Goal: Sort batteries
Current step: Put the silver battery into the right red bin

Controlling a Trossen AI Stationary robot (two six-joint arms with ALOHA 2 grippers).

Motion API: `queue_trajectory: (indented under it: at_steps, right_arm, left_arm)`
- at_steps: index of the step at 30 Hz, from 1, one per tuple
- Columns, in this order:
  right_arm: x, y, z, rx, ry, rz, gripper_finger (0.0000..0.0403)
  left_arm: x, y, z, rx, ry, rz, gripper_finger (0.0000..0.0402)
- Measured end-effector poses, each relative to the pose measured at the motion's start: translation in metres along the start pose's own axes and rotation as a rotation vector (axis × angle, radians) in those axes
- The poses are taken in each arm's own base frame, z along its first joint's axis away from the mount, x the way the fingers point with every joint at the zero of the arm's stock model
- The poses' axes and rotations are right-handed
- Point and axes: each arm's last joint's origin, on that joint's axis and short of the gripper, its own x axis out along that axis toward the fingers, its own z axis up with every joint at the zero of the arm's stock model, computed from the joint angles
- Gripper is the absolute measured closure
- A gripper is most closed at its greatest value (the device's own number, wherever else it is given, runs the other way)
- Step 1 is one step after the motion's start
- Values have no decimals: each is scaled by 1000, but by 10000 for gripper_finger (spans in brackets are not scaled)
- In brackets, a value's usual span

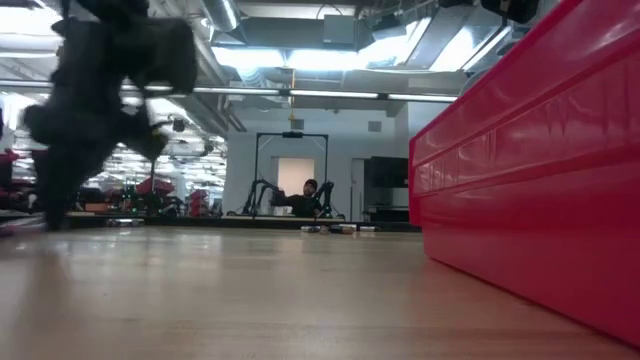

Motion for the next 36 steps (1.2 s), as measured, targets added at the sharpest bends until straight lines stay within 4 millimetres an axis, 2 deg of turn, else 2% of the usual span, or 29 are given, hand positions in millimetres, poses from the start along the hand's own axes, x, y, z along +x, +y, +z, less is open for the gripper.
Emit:
queue_trajectory:
  at_steps: [6, 12, 17, 20, 23, 28, 32, 36]
  right_arm:
    - [0, 0, 0, 0, 0, -1, 253]
    - [0, 3, 0, 34, 27, 53, 253]
    - [0, 6, 3, 54, -7, 81, 253]
    - [0, 8, 9, 70, -92, 76, 250]
    - [1, 10, 22, 80, -197, 108, 231]
    - [1, 10, 47, 83, -350, 177, 170]
    - [2, 4, 63, 69, -426, 205, 122]
    - [5, -3, 75, 69, -442, 261, 94]
  left_arm:
    - [-33, -23, 24, 27, -181, -142, 357]
    - [-86, -42, 41, 45, -472, -371, 361]
    - [-139, -46, 42, 22, -834, -617, 353]
    - [-171, -47, 38, 19, -1090, -721, 352]
    - [-194, -50, 34, 51, -1310, -789, 351]
    - [-210, -55, 30, 116, -1485, -846, 351]
    - [-210, -56, 30, 110, -1477, -856, 350]
    - [-210, -63, 31, 98, -1500, -893, 350]
